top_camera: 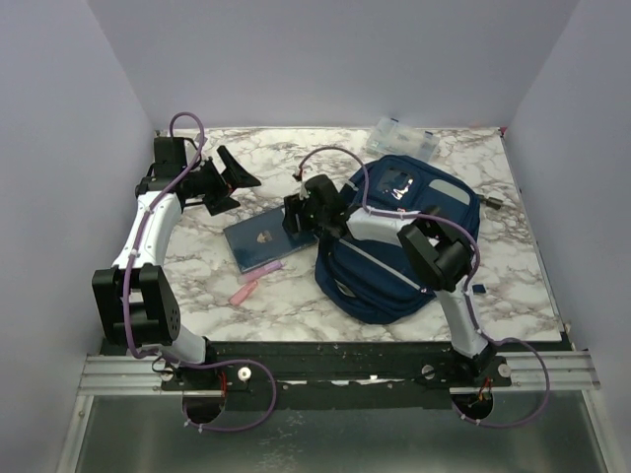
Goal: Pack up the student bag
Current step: Move the book to the center of the board.
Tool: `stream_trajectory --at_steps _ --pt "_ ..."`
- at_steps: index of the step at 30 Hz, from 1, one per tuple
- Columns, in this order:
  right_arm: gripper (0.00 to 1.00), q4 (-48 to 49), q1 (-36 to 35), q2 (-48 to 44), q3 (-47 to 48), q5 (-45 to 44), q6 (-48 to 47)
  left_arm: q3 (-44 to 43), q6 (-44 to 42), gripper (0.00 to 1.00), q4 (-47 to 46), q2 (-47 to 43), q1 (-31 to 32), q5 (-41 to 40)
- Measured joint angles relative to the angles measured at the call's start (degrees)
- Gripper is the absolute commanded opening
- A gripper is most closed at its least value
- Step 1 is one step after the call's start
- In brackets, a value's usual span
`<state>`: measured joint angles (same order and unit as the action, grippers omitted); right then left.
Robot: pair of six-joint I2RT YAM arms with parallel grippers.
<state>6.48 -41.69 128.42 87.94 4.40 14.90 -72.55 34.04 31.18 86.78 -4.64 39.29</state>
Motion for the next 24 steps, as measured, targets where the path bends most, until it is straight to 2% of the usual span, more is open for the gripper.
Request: stream_trajectory --at_steps 6,12,15,19,24 --pt "0.67 0.1 -5.5 -6.3 -8.8 -1.7 3.0 1.7 0.9 0.98 -2.0 -1.3 0.0 0.8" --pt "0.73 -3.3 -8.2 -13.4 -16.9 -0.1 6.8 6.5 2.2 0.98 -3.4 -8.9 0.0 0.0" --pt "0.75 -6.6 -8.5 -15.3 -17.7 0.8 7.6 8.3 2.8 0.98 -5.5 -12.9 0.0 -0.1" --pt "0.75 -9.6 -8.5 -15.7 -17.2 0.9 7.5 18.7 4.1 0.94 -7.5 -22.0 0.0 -0.2" --pt "0.75 -11.0 -8.9 -15.9 -16.2 1.7 6.9 34.8 5.9 0.94 -5.2 -36.8 0.0 -1.4"
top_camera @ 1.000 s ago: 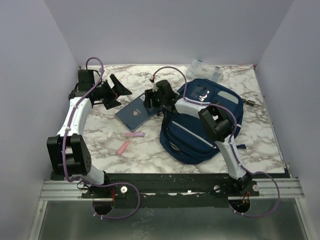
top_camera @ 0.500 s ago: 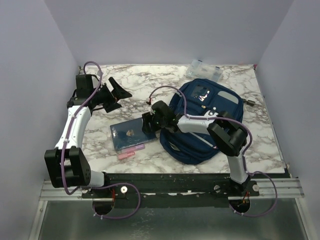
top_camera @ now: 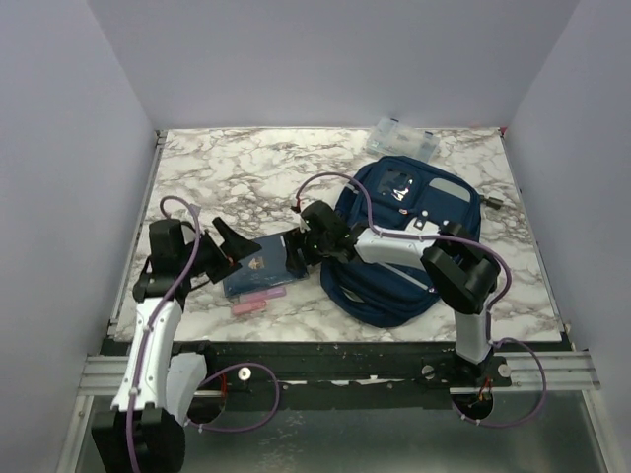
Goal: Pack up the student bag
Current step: Move the book to the center of the board.
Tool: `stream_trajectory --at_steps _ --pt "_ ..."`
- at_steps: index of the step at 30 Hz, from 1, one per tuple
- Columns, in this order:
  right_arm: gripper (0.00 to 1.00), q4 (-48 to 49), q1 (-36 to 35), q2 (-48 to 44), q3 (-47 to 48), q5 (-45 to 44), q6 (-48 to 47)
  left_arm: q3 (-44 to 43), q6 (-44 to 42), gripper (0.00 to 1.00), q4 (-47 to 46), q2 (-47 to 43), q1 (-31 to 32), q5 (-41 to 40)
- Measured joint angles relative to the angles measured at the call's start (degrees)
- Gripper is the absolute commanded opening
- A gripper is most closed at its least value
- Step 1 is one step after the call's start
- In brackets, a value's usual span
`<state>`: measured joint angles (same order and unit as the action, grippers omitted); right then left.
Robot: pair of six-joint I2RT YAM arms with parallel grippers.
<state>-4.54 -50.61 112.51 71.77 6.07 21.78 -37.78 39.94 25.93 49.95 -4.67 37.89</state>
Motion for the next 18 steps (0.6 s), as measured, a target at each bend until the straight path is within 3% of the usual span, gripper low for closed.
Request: stream_trajectory --at_steps 3,7,13,18 --pt "0.75 0.8 -1.2 -1.4 -1.5 -0.7 -0.4 4.0 0.2 0.96 5.1 -9.8 0.0 -3.8" --pt "0.74 4.9 -6.4 -5.7 -6.4 -2.3 -0.9 1.1 -0.1 0.98 12.5 -17.9 0.0 -11.6" --pt "0.73 12.0 -15.8 -7.4 -8.3 -2.3 -4.5 -12.1 -1.9 0.98 22.9 -17.4 -0.1 -19.5" --pt "0.67 13.2 -19.5 -2.1 -0.9 -2.4 -7.9 -20.9 -3.9 0.98 27.2 -17.1 -0.2 -22.0"
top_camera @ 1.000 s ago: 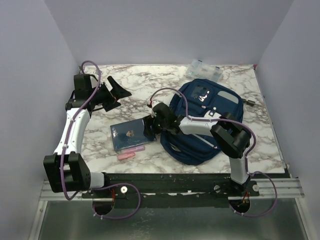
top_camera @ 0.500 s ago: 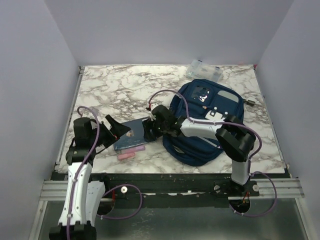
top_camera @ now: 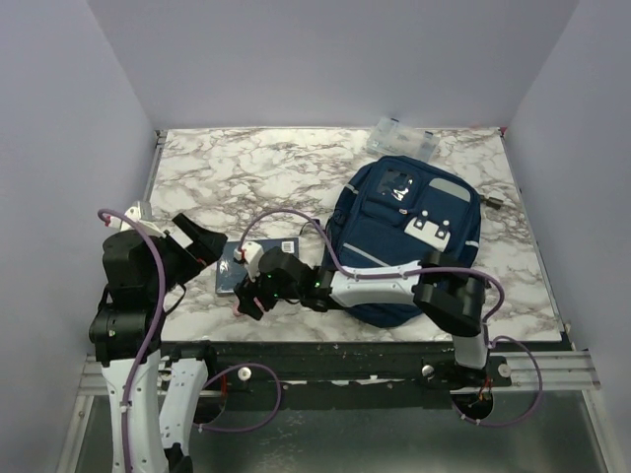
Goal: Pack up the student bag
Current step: Move the book to the center of the board, then move the stationery to the center of the board.
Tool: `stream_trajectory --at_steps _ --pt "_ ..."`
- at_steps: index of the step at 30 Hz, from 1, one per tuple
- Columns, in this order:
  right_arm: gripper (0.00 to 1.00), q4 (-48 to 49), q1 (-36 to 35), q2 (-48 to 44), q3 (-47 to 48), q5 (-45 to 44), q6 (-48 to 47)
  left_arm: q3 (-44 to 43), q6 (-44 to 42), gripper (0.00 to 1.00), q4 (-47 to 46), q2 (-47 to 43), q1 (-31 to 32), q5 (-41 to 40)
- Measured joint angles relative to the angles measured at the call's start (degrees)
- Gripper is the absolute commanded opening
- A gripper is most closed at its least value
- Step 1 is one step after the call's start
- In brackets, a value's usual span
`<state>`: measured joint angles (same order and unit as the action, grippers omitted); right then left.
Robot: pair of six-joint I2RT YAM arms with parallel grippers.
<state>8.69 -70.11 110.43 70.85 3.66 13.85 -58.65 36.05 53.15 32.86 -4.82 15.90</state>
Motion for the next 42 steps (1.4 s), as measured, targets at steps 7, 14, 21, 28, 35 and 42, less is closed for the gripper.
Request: stream_trajectory --at_steps 7,14,21,28,35,42 --pt "0.61 0.7 -1.8 8.9 9.9 -0.9 -3.0 -2.8 -1.1 0.98 4.2 -1.0 0.0 -2.7" --pt "0.55 1.4 -3.3 14.3 12.3 -0.3 -2.8 -1.2 -2.2 0.98 6.6 -1.9 0.0 -5.5" --pt "0.52 3.8 -3.3 15.3 9.6 -5.7 -3.7 6.1 0.1 0.98 5.0 -3.0 0.0 -4.8" --pt "0.51 7.2 -3.9 9.4 -1.0 -19.2 -4.9 12.7 4.3 0.98 -0.2 -4.3 0.1 3.3" --pt "0.46 10.6 -4.2 6.8 -6.6 -28.1 -4.0 17.9 7.1 0.98 -4.2 -2.7 0.0 4.3" --pt "0.45 10.9 -3.1 1.3 -14.3 -31.8 -0.4 25.8 12.7 0.95 -11.6 -0.5 0.0 7.7"
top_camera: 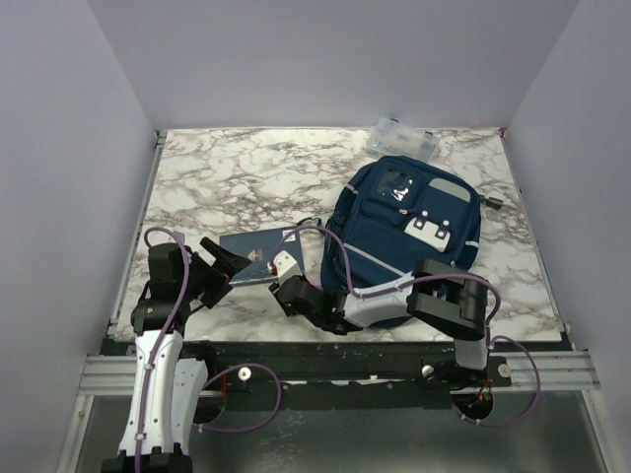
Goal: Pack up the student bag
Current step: Move the stationery to the center of the board.
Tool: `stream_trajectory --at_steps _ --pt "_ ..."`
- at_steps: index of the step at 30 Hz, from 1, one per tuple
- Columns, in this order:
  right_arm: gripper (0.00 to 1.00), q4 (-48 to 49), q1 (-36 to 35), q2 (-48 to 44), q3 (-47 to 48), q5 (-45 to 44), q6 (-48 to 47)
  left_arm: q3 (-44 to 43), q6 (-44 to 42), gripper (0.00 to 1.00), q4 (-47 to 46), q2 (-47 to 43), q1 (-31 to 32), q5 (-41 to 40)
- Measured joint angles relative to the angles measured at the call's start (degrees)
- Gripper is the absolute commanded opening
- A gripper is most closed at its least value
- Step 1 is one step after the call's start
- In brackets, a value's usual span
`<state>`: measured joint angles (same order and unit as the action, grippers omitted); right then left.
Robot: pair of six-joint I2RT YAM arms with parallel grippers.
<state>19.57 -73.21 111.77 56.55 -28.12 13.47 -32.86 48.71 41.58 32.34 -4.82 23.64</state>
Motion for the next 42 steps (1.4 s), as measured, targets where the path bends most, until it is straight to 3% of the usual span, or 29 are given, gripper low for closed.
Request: stream_trajectory --at_steps 7,14,17,25,30,34,37,42 --pt "0.60 -5.3 2.9 -2.8 -0.9 0.2 4.5 11.5 10.3 0.96 -11.8 5.4 0.0 4.5" --pt "0.82 -12.8 4.6 -9.5 -0.4 5.5 5.3 10.6 13.4 0.96 -17.6 15.7 0.0 4.6" --pt "0.86 -13.6 4.9 -11.1 1.6 8.5 5.6 9.9 13.1 0.98 -18.8 18.8 0.0 3.6" --pt "0.87 -15.0 13.5 -9.6 9.9 19.8 9.6 1.3 6.8 0.98 -14.4 22.6 -0.9 -6.4" --pt "0.81 -15.0 23.1 -3.2 15.3 28.7 12.8 -3.0 3.3 0.98 -14.2 25.0 -1.6 -12.1" --pt "0.79 -14.8 28.8 2.1 16.8 35.0 15.2 -4.1 2.7 0.98 -14.6 32.3 -2.3 -13.2" --pt "0.76 -15.0 29.9 4.0 17.3 37.9 16.3 -4.4 2.7 0.98 -15.4 38.3 -2.6 -13.3" --pt "0.64 -14.8 29.3 6.4 20.5 41.0 17.0 -6.0 2.9 0.97 -17.7 45.5 -2.7 -12.0"
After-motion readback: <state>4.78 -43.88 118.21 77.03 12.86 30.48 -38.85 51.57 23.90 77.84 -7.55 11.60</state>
